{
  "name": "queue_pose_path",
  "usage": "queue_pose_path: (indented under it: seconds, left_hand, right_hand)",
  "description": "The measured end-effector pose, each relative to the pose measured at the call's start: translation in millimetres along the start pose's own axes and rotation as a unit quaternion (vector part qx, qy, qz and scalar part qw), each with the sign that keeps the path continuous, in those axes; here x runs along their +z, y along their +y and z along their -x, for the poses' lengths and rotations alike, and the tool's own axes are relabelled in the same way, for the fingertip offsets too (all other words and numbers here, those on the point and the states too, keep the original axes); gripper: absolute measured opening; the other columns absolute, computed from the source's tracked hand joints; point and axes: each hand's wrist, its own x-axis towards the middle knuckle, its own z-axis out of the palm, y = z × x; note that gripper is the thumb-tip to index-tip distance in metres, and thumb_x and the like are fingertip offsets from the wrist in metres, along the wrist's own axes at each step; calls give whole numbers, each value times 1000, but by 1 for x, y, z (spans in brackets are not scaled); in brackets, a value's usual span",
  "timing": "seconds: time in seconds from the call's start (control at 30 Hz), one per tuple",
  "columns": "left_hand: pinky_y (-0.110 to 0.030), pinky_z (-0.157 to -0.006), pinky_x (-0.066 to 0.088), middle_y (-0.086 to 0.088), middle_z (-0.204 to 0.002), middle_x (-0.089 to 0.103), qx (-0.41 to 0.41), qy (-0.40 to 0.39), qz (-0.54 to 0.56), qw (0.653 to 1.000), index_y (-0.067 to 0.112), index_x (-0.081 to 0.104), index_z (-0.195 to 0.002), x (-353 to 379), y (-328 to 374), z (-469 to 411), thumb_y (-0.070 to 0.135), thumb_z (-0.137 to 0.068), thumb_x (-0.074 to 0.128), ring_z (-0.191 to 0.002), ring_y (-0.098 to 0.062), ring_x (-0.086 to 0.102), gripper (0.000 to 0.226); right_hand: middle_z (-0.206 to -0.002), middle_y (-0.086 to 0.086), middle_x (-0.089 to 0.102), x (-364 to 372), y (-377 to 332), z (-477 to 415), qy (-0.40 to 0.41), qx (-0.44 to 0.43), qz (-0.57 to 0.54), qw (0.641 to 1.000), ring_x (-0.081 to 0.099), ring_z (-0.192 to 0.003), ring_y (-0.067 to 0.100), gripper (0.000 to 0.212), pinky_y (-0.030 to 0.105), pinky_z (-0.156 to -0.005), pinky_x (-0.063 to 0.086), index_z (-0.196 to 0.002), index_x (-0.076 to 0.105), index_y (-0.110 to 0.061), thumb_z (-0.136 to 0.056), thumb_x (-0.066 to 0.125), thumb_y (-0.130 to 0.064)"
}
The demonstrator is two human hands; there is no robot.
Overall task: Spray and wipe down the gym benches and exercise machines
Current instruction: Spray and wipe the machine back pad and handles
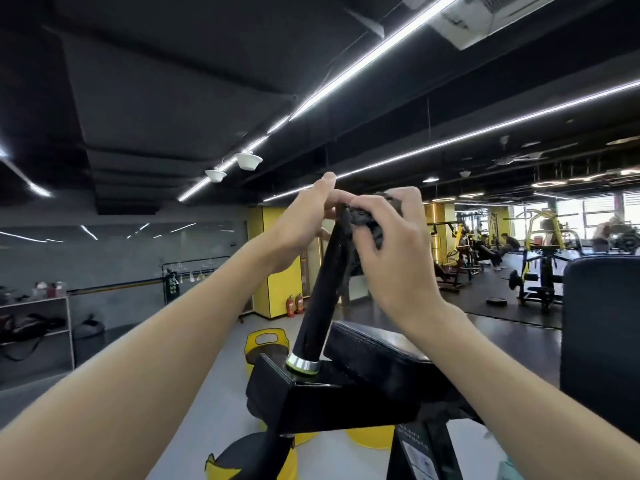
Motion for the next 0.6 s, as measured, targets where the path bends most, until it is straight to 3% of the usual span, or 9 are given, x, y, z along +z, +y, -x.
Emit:
queue_pose_path:
  seconds: [0.13, 0.27, 0.33, 0.4, 0.47, 0.6]
  left_hand:
    - [-40, -91, 43, -4, -113, 73, 9, 17, 16, 1000, 24, 75, -111, 3, -10, 0, 50, -107, 6, -108, -14, 62, 74]
    - [-43, -98, 44, 4, -102, 75, 12, 18, 21, 1000, 20, 74, -113, 5, -14, 0, 52, -106, 5, -103, -15, 62, 77]
    - [-41, -96, 44, 12, -89, 74, 14, 19, 26, 999, 17, 74, -113, 6, -11, 1, 50, -107, 4, -96, -13, 63, 78]
    - [-46, -102, 44, 6, -98, 76, 21, 20, 35, 999, 17, 74, -113, 5, -11, 1, 51, -106, 3, -105, -20, 65, 79]
    - [-47, -110, 41, -2, -108, 75, 23, 18, 37, 999, 20, 75, -113, 3, -13, 0, 54, -105, 2, -114, -22, 64, 81]
    - [-40, -104, 41, -13, -114, 70, 21, 15, 32, 999, 22, 75, -112, 2, -16, -1, 58, -103, 1, -114, -24, 63, 82]
  right_hand:
    - [-109, 7, 43, 20, -4, 2, -28, 13, 56, 998, 52, -76, 12, 18, 25, -65, 55, -113, 64, -10, -96, 59, -10]
    - [-115, 15, 47, 22, -10, 20, -87, 7, 99, 991, 49, -65, 15, 20, 9, -57, 35, -112, 64, -6, -92, 60, -6]
    - [-113, 11, 46, 15, -12, 13, -102, 5, 86, 991, 52, -65, 16, 18, 16, -56, 44, -110, 65, -6, -93, 58, -6]
    - [-109, 8, 45, 12, -12, 2, -79, 0, 85, 993, 54, -67, 17, 16, 29, -59, 54, -108, 65, -6, -94, 56, -5]
    - [-109, 10, 45, 17, -16, -1, -76, 2, 113, 991, 55, -66, 18, 13, 32, -59, 56, -105, 64, -4, -94, 57, -5]
    - [-124, 17, 44, 24, -27, 13, -148, 27, 168, 974, 64, -66, 24, 14, 34, -63, 59, -103, 62, -6, -90, 64, -3]
